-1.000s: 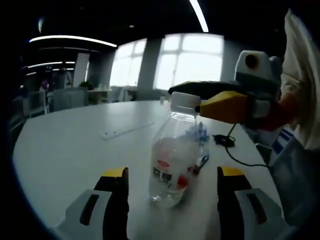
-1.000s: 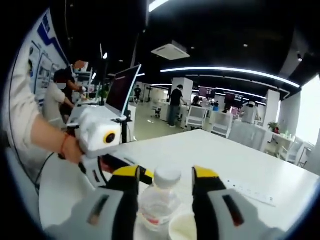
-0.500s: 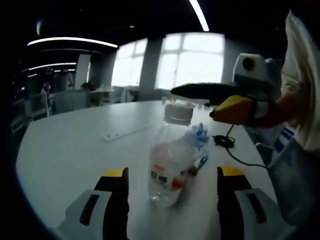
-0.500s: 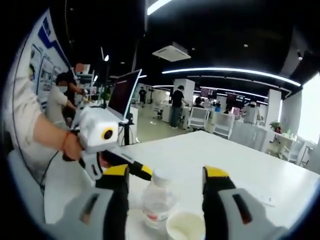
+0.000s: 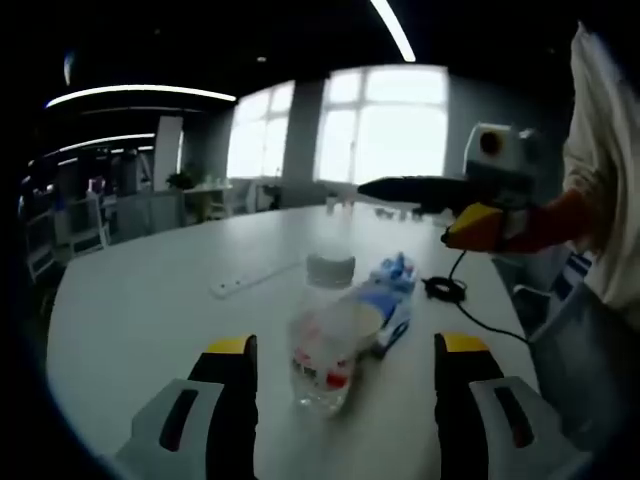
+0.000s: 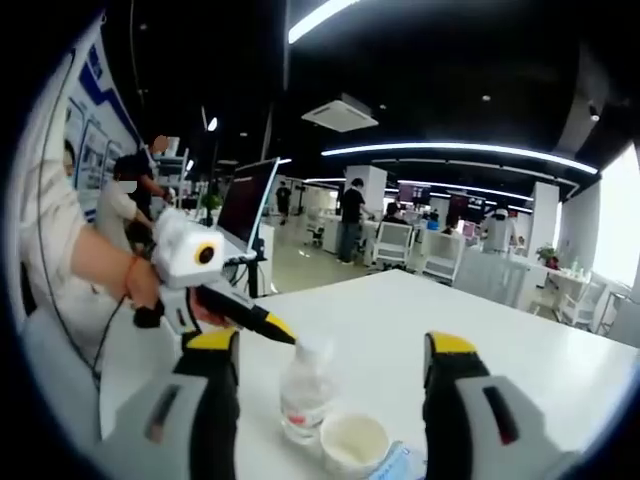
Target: Arrange the tabletop items into an orderly group along one side of the table until the central work area is clear of visible clutter.
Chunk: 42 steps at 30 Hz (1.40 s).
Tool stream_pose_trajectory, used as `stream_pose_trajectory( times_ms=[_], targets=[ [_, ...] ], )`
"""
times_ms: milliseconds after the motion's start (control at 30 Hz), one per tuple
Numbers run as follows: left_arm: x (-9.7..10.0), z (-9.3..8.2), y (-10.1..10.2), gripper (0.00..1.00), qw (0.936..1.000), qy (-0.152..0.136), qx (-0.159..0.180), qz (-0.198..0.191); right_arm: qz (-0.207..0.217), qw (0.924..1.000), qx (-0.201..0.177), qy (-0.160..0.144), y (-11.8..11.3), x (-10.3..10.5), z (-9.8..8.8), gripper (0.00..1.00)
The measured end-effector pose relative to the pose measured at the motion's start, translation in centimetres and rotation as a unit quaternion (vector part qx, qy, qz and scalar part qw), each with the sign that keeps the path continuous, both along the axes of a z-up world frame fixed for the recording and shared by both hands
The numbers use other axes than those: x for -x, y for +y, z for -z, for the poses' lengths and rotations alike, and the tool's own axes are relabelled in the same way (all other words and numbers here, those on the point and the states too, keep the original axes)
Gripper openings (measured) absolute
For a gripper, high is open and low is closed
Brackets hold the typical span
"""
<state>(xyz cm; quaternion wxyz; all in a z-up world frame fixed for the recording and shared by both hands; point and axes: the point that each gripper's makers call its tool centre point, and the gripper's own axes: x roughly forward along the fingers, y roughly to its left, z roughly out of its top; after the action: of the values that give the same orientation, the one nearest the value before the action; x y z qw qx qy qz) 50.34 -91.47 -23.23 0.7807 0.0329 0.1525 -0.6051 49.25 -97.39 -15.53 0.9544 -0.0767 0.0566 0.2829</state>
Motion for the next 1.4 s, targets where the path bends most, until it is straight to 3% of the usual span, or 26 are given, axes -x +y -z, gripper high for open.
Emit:
stream_pose_trajectory(
  times_ms=[500, 867, 1400],
  targets=[
    [3.7, -3.9, 0.1, 0.73, 0.9998, -0.012, -0.011, -0.005, 0.026, 0.9996, -0.004, -0.014, -5.3, 4.3, -3.4, 0.78],
    [7.3, -6.4, -0.6, 0.87, 0.9997, -0.017, -0.011, -0.012, 0.055, 0.9984, -0.001, -0.015, -9.8, 9.0, -5.0, 0.81],
    [13.1, -9.5, -1.7, 0.91, 0.9993, -0.025, -0.012, -0.024, 0.094, 0.9954, 0.008, -0.017, -17.0, 16.0, -6.7, 0.79]
  ],
)
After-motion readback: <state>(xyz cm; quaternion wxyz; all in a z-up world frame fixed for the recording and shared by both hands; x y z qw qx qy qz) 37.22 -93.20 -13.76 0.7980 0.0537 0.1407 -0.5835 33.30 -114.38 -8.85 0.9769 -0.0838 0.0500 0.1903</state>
